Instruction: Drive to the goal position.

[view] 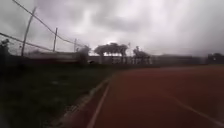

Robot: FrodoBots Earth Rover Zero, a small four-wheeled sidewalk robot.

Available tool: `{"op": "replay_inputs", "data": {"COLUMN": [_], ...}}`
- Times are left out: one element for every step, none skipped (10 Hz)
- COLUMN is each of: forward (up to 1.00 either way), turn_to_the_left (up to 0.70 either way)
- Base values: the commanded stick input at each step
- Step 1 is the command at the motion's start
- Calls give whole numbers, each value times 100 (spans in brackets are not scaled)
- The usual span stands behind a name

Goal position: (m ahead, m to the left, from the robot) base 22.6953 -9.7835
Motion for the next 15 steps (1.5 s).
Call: {"op": "replay_inputs", "data": {"forward": [70,70,70,70,70,70,70,70,70,70,70,70,70,70,70], "turn_to_the_left": [0,0,0,0,0,0,0,0,0,-1,-19,-26,-26,-26,-26]}}
